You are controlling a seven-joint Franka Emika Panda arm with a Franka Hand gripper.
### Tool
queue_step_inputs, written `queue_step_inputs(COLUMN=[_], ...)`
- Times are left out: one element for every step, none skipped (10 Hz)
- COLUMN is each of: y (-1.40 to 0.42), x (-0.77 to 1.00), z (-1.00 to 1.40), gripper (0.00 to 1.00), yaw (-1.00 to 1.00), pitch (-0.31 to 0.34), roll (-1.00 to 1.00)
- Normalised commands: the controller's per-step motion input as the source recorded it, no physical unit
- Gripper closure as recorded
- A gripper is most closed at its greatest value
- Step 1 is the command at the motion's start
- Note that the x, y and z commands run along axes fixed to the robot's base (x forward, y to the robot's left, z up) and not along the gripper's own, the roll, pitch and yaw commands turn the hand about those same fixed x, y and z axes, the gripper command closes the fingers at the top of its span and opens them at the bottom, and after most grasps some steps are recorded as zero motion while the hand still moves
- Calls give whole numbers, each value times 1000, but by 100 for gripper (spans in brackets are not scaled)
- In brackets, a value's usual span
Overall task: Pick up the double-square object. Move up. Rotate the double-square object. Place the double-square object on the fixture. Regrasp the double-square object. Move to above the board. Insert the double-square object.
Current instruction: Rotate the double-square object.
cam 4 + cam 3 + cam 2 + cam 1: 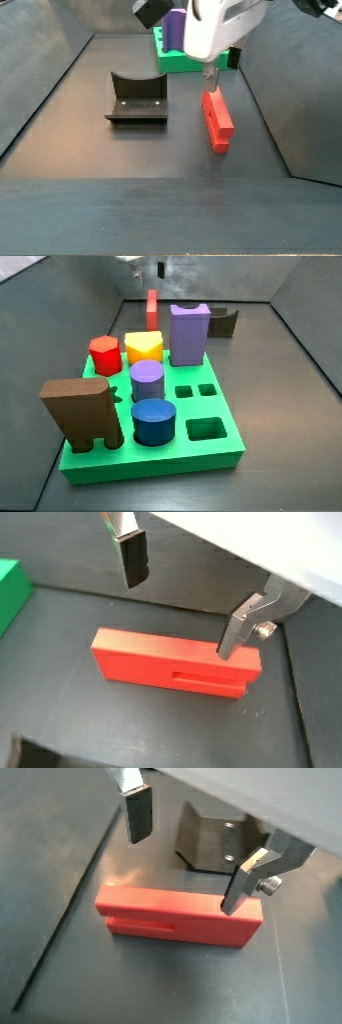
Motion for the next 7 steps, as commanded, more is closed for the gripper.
queue_step_inputs(y=[3, 3, 4, 4, 4, 4, 4], x=[37, 37, 37, 37, 37, 37, 37], z=[-37, -37, -36, -36, -36, -36, -35], gripper=[0, 0, 0, 0, 0, 0, 0], yaw=[1000, 1000, 1000, 1000, 1000, 1000, 1000], pitch=[-4, -4, -4, -5, -5, -5, -5], roll=[-1, -1, -1, -1, -1, -1, -1])
